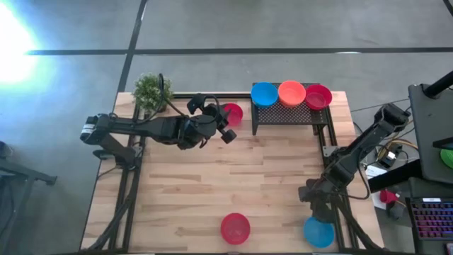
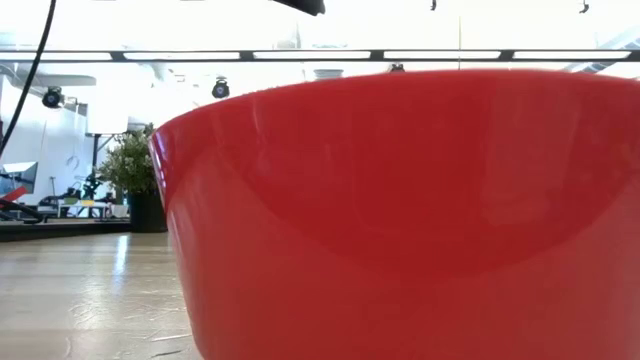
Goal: Pick & Place Mini bowls
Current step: Stack the blue bowl on the blue bowl
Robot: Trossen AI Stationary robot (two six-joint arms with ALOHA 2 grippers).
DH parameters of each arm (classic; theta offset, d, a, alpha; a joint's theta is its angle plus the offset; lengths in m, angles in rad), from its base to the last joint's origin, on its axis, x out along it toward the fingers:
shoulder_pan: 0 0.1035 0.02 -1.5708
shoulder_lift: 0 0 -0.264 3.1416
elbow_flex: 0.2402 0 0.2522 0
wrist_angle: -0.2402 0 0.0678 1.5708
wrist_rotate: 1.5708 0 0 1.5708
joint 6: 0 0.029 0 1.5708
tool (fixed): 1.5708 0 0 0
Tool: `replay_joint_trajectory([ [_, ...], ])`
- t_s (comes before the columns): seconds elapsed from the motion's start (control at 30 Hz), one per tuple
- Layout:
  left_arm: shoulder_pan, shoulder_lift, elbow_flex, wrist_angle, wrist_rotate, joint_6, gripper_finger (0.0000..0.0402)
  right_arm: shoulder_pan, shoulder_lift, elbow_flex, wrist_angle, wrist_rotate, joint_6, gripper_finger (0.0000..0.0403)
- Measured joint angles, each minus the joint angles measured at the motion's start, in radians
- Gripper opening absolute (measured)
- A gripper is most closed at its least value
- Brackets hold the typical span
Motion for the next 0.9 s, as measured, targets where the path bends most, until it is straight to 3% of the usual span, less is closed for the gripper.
replay_joint_trajectory([
  [0.9,0.004,0.0,0.0,0.001,0.0,-0.036,0.0084,0.111,0.0,-0.145,0.156,0.045,0.003,0.0148],
])
